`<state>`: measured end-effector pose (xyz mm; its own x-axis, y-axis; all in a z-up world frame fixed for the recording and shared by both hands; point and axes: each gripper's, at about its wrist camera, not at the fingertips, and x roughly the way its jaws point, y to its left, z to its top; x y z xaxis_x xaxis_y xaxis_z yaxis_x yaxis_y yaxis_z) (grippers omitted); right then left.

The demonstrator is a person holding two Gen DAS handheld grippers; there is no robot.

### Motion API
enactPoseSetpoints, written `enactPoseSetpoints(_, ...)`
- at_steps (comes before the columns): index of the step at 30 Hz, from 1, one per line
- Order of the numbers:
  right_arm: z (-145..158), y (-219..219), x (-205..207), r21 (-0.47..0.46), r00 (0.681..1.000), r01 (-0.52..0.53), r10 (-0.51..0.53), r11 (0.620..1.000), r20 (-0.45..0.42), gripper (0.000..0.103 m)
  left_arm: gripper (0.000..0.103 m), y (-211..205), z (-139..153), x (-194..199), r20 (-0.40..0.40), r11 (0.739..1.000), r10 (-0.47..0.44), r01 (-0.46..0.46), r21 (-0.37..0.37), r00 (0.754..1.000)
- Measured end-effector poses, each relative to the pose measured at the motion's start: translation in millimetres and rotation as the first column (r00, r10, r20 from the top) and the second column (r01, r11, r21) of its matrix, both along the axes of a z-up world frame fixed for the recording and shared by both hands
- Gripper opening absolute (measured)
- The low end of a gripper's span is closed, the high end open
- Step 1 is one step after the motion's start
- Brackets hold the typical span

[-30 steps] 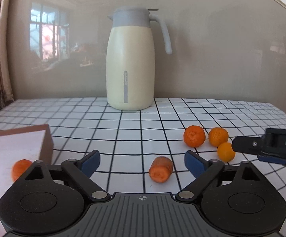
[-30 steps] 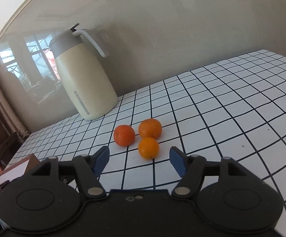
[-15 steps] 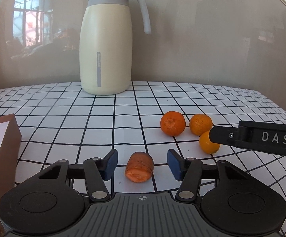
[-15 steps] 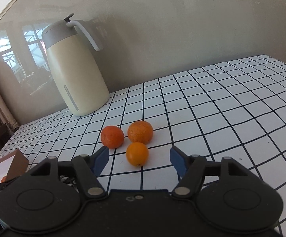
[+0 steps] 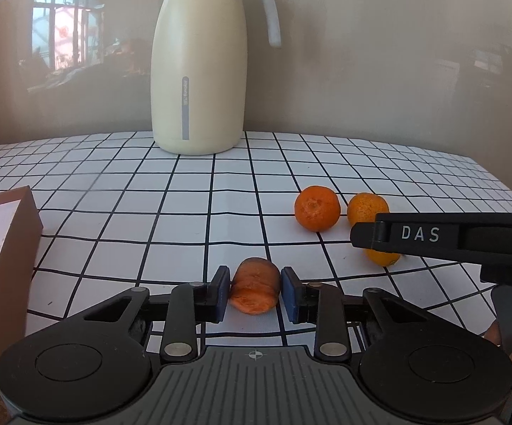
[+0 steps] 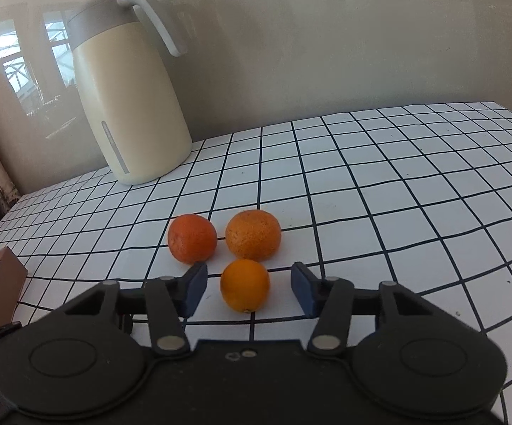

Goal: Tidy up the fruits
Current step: 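Grasp the carrot piece with the left tool while the right tool grasps an orange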

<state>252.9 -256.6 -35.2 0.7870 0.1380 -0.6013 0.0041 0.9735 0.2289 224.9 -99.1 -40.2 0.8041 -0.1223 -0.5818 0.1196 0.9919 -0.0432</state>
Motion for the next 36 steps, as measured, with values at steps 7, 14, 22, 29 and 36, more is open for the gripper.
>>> enactPoseSetpoints(7,-0.7,7.7,-3.5,-0.036,1.0,-0.023,0.024,0.999,0.014,0.022,0.032,-0.7,-0.2,1.7,-0.005,1.0,0.001,-0.001,0.007,1.0)
enactPoseSetpoints(14,2.3,7.2,-11.0,-0.039,0.999,-0.032,0.033,0.999,0.029,0.021,0.031,-0.2,1.3,-2.8,0.004,1.0,0.007,-0.007,-0.003,1.0)
enactPoseSetpoints(22,10.6,3.1,-29.4,-0.009,0.998,-0.056,0.056,0.998,0.04,0.021,0.031,5.5,1.0,-12.5,0.002,0.999,-0.005,0.005,-0.045,1.0)
enactPoseSetpoints(29,26.9,5.0,-53.9,0.013,0.992,-0.098,0.097,0.995,0.086,0.022,0.031,11.4,10.0,-35.3,0.037,0.999,-0.02,0.022,-0.046,0.999)
enactPoseSetpoints(36,33.9,11.9,-73.6,0.0,0.985,-0.137,0.137,0.991,0.109,0.022,0.031,22.0,18.8,-59.1,0.054,0.999,-0.018,0.02,-0.037,0.998)
